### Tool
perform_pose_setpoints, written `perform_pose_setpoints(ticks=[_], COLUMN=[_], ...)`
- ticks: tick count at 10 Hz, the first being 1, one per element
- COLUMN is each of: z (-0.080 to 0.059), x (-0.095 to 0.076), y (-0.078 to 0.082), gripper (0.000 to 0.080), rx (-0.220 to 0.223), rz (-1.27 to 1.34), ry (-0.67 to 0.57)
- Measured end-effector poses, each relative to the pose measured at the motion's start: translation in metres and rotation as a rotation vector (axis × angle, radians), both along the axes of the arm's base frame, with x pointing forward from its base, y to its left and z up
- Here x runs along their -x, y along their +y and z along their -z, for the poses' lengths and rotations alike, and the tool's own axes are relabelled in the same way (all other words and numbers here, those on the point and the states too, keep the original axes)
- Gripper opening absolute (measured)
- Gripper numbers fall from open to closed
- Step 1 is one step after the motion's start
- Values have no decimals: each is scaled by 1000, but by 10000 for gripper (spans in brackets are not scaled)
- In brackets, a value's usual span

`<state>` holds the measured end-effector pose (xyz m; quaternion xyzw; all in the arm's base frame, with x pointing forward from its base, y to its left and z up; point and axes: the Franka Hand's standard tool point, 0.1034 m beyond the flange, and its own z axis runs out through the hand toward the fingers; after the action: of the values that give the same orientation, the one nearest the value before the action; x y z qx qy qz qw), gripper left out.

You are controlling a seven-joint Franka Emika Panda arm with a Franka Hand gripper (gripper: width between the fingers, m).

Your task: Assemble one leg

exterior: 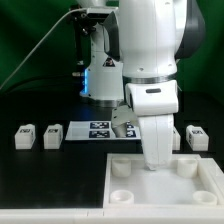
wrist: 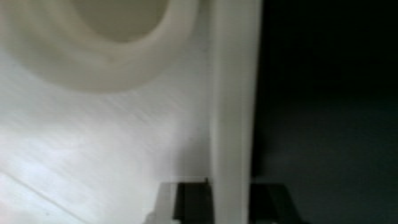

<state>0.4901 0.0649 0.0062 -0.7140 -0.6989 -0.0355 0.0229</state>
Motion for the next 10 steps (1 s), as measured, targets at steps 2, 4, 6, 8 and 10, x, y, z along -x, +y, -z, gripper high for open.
perform_pose_setpoints(ticks=[2, 4, 6, 8, 10], z=[0, 1, 1, 1, 1], x=[0, 0, 0, 0, 0], y=[0, -1, -1, -2, -2], gripper=[54, 140, 458, 603, 635], rx=[-2, -1, -1, -1, -1], rz=[-6, -4, -4, -3, -3], ry=[-5, -5, -5, -5, -5])
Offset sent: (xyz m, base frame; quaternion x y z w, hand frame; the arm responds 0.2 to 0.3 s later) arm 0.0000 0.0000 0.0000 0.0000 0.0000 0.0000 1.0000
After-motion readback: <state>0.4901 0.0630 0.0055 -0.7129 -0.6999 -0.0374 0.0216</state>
